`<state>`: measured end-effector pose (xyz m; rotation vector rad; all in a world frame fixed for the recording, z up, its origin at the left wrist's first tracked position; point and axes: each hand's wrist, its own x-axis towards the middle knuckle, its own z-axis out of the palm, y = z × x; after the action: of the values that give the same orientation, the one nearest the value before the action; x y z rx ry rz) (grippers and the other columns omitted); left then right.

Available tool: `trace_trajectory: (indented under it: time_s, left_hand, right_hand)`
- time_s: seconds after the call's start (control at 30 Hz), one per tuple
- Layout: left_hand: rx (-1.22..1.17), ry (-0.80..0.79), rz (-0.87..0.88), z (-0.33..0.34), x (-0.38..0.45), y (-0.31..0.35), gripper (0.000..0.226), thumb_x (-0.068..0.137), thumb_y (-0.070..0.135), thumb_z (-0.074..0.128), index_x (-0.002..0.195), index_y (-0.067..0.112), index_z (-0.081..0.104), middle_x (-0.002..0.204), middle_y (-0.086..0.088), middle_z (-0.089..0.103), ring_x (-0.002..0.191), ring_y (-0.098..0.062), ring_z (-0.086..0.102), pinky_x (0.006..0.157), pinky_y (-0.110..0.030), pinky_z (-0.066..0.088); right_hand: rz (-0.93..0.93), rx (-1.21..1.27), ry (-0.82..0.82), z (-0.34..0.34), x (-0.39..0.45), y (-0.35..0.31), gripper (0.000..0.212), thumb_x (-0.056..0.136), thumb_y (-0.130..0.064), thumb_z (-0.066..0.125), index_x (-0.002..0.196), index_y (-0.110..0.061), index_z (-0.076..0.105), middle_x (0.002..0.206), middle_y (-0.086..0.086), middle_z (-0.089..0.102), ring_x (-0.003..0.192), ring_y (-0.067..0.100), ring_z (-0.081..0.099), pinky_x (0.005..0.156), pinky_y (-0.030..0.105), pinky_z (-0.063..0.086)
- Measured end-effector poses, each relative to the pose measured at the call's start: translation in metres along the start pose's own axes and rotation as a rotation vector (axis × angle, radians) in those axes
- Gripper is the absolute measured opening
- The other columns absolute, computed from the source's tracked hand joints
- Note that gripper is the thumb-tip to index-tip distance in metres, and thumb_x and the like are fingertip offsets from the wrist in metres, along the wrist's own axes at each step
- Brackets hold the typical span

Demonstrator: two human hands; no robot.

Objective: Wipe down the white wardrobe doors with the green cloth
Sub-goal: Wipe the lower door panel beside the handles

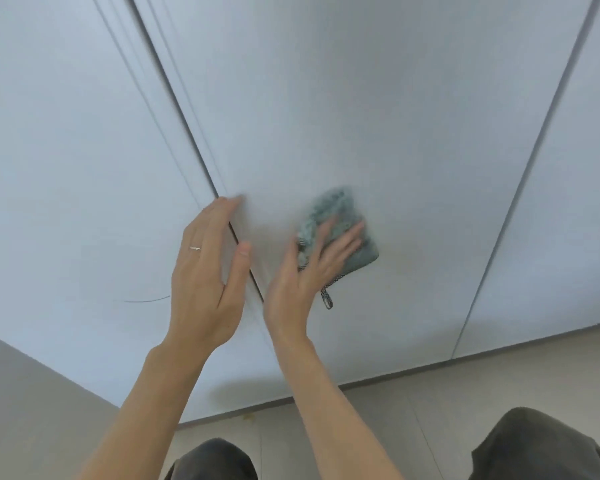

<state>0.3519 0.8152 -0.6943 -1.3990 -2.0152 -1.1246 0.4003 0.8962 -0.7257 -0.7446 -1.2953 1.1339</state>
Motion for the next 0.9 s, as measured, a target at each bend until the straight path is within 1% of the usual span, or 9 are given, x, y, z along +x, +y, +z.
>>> trace_trajectory:
  time_s: [0.1,0.23,0.33,0.43,0.57,0.67,0.73,0.83,0.9]
  left_hand:
    - [-0.032,0.044,0.013,-0.011,0.014,0.002,0.049,0.108,0.032,0.042,0.156,0.021,0.042,0.15,0.025,0.044,0.142,-0.008,0.041,0.115,-0.015,0.031]
    - [-0.045,0.158,0.016,-0.014,0.034,0.01,0.048,0.106,0.032,0.044,0.151,0.016,0.048,0.149,0.004,0.052,0.139,-0.006,0.041,0.115,-0.017,0.031]
    - [-0.02,0.168,0.025,-0.013,0.041,0.012,0.048,0.105,0.03,0.046,0.152,0.018,0.049,0.152,0.008,0.049,0.142,-0.002,0.036,0.116,-0.017,0.028]
    - [0.02,0.148,0.065,-0.012,0.042,0.011,0.049,0.105,0.028,0.048,0.153,0.016,0.049,0.154,0.011,0.046,0.145,-0.007,0.036,0.12,-0.022,0.029]
    - [0.043,0.152,0.037,-0.01,0.041,0.01,0.049,0.105,0.032,0.048,0.152,0.017,0.052,0.155,0.005,0.047,0.144,-0.011,0.034,0.12,-0.026,0.029]
    - [-0.002,0.209,-0.008,-0.003,0.045,0.018,0.049,0.103,0.034,0.05,0.15,0.019,0.055,0.152,0.007,0.048,0.141,-0.006,0.031,0.119,-0.023,0.027]
    - [-0.005,0.227,-0.02,0.001,0.049,0.022,0.05,0.102,0.035,0.049,0.149,0.021,0.056,0.151,0.007,0.049,0.14,-0.002,0.03,0.118,-0.03,0.03]
    - [-0.001,0.235,-0.026,0.007,0.052,0.025,0.05,0.102,0.036,0.048,0.149,0.023,0.057,0.151,0.006,0.049,0.14,-0.001,0.027,0.115,-0.04,0.033]
    - [0.003,0.231,-0.026,0.009,0.051,0.023,0.049,0.102,0.036,0.048,0.148,0.022,0.058,0.152,0.005,0.049,0.141,-0.002,0.026,0.116,-0.043,0.033]
  right_hand:
    - [-0.405,-0.419,-0.17,0.002,0.019,0.005,0.071,0.103,-0.047,0.042,0.161,-0.043,0.0,0.169,-0.003,-0.022,0.156,0.026,-0.021,0.124,0.048,-0.014]
    - [-0.826,-0.629,-0.289,-0.003,0.052,-0.007,0.065,0.102,-0.045,0.044,0.16,-0.039,0.017,0.171,-0.005,-0.008,0.158,0.024,-0.007,0.126,0.049,-0.006]
    - [-0.962,-0.774,-0.315,-0.023,0.067,0.022,0.076,0.093,-0.038,0.052,0.16,-0.043,0.017,0.172,-0.009,-0.001,0.159,0.018,0.0,0.127,0.045,-0.004]
    - [-0.992,-0.935,-0.337,-0.05,0.061,0.064,0.095,0.081,-0.036,0.067,0.161,-0.046,0.015,0.172,-0.011,0.003,0.158,0.019,0.005,0.127,0.044,-0.005]
    - [-1.123,-0.979,-0.404,-0.053,0.076,0.035,0.085,0.085,-0.042,0.056,0.16,-0.048,0.014,0.171,-0.015,0.002,0.156,0.017,0.008,0.127,0.042,-0.003]
    - [-1.11,-0.868,-0.297,-0.054,0.122,-0.016,0.076,0.09,-0.04,0.049,0.158,-0.048,0.017,0.17,-0.015,0.003,0.158,0.014,0.002,0.127,0.044,0.0]
    - [-1.004,-0.787,-0.161,-0.071,0.159,-0.029,0.076,0.091,-0.039,0.046,0.159,-0.047,0.014,0.17,-0.013,-0.001,0.158,0.019,-0.002,0.127,0.046,-0.002]
    - [-0.746,-0.67,0.056,-0.11,0.197,-0.017,0.07,0.101,-0.04,0.036,0.159,-0.048,-0.002,0.171,-0.009,-0.007,0.158,0.023,-0.007,0.127,0.049,-0.004]
    - [-0.504,-0.487,0.184,-0.121,0.194,0.001,0.067,0.104,-0.046,0.03,0.154,-0.054,-0.014,0.169,-0.008,-0.008,0.158,0.021,-0.009,0.127,0.05,-0.005]
